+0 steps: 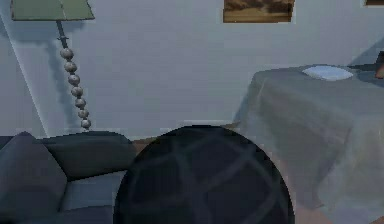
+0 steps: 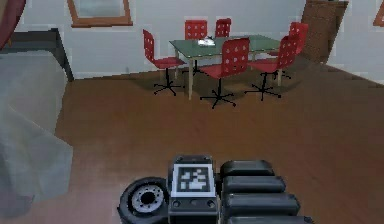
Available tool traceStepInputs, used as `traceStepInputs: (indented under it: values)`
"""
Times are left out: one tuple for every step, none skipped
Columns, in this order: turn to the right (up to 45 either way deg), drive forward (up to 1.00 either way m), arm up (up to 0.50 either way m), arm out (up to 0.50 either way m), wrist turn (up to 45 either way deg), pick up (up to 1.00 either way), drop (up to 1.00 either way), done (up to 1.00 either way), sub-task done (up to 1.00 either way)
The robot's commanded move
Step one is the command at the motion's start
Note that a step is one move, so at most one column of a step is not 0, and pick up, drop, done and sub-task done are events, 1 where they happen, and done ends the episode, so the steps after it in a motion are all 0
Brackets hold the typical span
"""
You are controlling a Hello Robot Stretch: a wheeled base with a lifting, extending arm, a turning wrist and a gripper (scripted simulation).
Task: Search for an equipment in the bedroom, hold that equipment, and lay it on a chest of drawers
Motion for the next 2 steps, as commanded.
traceStepInputs:
  values:
    - [45.0,0.0,0.0,0.0,0.0,0.0,0.0,0.0,0.0]
    - [45.0,0.0,0.0,0.0,0.0,0.0,0.0,0.0,0.0]
